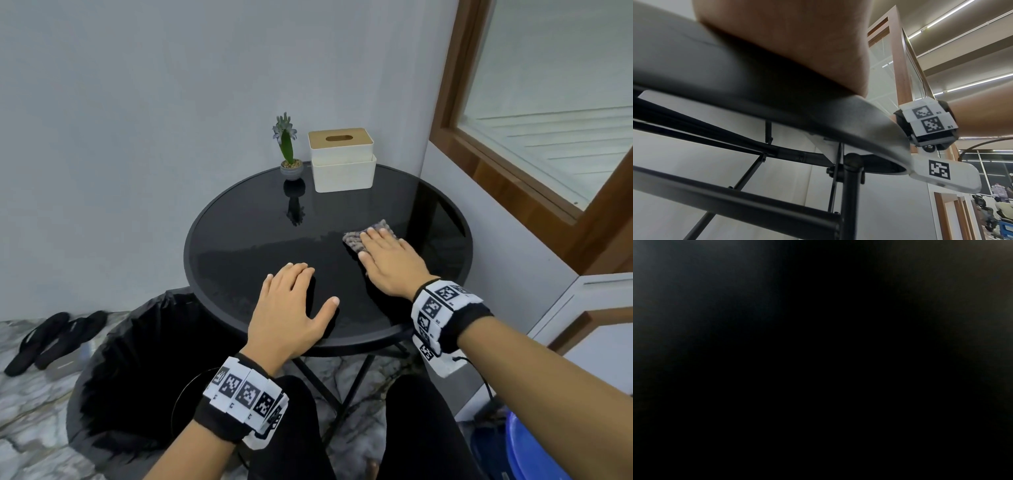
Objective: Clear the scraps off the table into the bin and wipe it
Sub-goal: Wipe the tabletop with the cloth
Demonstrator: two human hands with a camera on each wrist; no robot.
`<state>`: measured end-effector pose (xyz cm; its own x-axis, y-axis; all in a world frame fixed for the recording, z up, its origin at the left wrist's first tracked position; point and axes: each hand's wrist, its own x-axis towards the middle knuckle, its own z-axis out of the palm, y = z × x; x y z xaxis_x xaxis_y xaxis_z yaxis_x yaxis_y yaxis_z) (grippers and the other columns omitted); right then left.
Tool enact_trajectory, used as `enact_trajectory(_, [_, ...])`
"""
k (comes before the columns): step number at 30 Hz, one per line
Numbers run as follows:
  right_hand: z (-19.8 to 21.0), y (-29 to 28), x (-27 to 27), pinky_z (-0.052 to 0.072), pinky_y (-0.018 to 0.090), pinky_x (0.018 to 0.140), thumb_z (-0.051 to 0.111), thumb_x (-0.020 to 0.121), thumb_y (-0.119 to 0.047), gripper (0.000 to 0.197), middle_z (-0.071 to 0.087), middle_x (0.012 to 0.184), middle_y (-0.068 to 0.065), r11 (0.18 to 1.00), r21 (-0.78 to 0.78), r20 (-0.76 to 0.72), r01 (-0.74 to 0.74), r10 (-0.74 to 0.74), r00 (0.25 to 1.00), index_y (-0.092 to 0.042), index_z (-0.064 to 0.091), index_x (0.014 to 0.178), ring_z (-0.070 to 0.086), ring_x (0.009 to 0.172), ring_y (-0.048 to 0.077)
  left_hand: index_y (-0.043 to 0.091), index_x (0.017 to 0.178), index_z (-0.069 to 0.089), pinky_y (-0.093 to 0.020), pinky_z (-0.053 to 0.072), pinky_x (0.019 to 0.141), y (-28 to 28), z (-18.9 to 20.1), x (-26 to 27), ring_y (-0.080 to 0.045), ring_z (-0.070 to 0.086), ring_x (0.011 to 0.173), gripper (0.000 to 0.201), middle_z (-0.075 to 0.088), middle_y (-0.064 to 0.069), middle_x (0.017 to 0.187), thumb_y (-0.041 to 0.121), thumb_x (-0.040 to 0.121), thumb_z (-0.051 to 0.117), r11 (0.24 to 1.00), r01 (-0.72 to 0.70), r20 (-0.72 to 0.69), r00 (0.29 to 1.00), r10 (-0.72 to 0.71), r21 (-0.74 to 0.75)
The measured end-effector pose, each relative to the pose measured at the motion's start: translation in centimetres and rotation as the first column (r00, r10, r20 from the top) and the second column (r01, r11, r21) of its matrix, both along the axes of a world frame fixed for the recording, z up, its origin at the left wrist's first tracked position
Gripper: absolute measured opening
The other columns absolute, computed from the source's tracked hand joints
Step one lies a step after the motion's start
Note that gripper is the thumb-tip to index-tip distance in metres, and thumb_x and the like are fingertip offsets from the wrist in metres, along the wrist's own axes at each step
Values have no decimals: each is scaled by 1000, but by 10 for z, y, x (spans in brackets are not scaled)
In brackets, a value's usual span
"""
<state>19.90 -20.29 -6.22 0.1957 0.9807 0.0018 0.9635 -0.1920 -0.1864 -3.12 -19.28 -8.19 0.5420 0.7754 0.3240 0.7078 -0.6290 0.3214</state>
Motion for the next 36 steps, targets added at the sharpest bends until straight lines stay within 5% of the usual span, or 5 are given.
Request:
enact_trajectory(8, [-2, -56, 1, 9, 32, 119, 24, 103, -42, 53, 12, 161, -10, 988, 38, -28, -147, 148, 989, -26, 17, 153, 5, 148, 6, 21, 145, 41, -39, 9, 120, -2, 1, 3, -12, 18, 147, 74, 34, 7, 155, 68, 89, 36, 1000, 19, -31, 999, -20, -17])
enact_trajectory(19, [0, -7, 22, 14, 42, 118, 22, 102, -37, 55, 17, 162, 2, 995, 26, -16, 96, -96, 995, -14, 21, 152, 11, 149, 19, 23, 146, 40, -38, 9, 122, -3, 0, 3, -9, 17, 148, 74, 33, 10, 155, 68, 89, 33, 999, 43, -58, 997, -44, -31])
enact_trajectory(30, [-3, -55, 3, 9, 33, 120, 23, 103, -41, 53, 13, 161, -10, 981, 62, -16, -185, 186, 982, -26, 17, 153, 6, 148, 6, 24, 146, 41, -37, 9, 122, -3, 1, 1, -9, 18, 147, 73, 34, 10, 154, 68, 89, 31, 998, 56, -51, 997, -58, -36])
enact_trajectory(36, [0, -74, 33, 11, 33, 120, 23, 103, -39, 52, 16, 161, -9, 994, 52, -56, -101, 104, 993, -25, 19, 153, 8, 148, 6, 23, 146, 42, -37, 9, 122, -3, -1, 1, -8, 18, 147, 75, 35, 10, 154, 69, 88, 30, 998, 48, -49, 998, -50, -33])
